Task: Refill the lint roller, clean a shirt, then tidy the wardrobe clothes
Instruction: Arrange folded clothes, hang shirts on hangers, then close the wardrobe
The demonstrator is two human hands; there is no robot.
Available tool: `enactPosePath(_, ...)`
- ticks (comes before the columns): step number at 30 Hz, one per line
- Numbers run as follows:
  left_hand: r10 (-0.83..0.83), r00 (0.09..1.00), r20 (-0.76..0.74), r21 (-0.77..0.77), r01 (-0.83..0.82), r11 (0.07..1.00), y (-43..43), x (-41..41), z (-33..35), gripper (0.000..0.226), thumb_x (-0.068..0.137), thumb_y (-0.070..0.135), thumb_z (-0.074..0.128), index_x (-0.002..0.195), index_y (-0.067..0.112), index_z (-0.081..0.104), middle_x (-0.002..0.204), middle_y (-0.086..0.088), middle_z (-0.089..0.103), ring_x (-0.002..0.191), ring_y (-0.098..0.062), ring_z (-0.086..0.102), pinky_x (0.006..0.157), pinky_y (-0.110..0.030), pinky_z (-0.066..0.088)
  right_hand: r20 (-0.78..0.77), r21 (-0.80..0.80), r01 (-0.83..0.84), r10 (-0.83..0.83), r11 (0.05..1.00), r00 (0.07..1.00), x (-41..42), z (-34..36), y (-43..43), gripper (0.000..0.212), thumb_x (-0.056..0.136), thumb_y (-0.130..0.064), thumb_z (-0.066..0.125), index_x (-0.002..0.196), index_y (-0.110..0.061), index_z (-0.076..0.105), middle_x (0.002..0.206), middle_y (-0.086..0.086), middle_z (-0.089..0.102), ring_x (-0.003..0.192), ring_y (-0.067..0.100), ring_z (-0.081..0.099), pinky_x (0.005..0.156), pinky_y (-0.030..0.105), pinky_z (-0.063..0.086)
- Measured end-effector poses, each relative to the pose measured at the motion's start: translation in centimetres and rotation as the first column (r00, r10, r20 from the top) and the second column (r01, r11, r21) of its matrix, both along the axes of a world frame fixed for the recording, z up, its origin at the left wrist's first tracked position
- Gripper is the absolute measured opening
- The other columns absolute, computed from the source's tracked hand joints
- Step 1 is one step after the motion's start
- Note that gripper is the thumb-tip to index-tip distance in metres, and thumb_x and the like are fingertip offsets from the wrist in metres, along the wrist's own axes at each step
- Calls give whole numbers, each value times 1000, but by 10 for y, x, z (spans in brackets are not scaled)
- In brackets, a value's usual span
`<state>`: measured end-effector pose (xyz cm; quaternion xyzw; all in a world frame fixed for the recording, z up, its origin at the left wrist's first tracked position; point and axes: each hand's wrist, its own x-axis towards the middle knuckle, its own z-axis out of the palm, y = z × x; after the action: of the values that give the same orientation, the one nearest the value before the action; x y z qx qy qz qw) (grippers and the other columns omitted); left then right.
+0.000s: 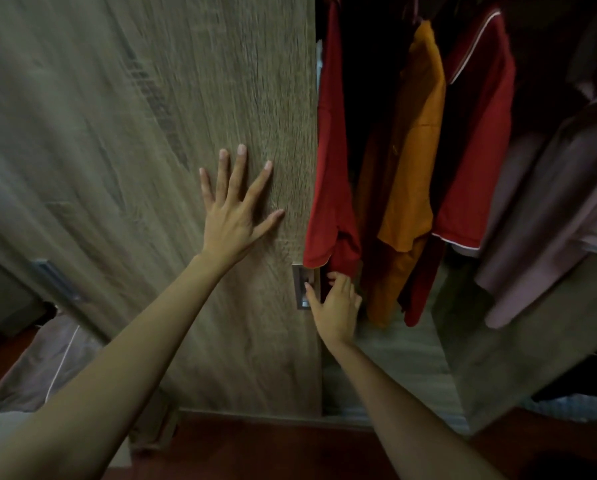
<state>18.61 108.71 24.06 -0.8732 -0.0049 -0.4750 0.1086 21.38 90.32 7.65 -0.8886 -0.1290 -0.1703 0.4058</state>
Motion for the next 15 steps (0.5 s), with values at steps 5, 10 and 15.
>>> enactPosePath(5, -20, 1000, -23, 34, 21, 999, -11, 4, 1, 75, 93, 63, 45, 152, 29, 14, 158, 4, -24, 146, -22, -19, 115, -57, -2, -3, 20, 43, -43, 999, 999, 1, 2, -13, 49, 86, -48, 61, 115, -11, 53, 112, 3, 59, 108, 21, 56, 91, 40, 40)
enactPosePath(10, -51, 998, -44, 93, 55, 994, -29, 13, -1, 71, 94, 62, 44, 152, 31, 16, 159, 3, -22, 147, -23, -18, 115, -59, 5, -52, 28, 118, -117, 993, 992, 7, 0, -36, 53, 86, -54, 57, 116, -11, 53, 112, 4, 58, 109, 21, 54, 95, 40, 38)
enactPosePath(15, -95, 995, -31, 149, 99, 984, -54, 28, -4, 68, 94, 61, 44, 151, 32, 22, 161, 0, -16, 148, -24, -13, 116, -56, 6, -27, 12, 220, -220, 975, 975, 14, -1, -63, 54, 86, -54, 56, 119, -11, 54, 115, 5, 59, 111, 23, 54, 95, 41, 36)
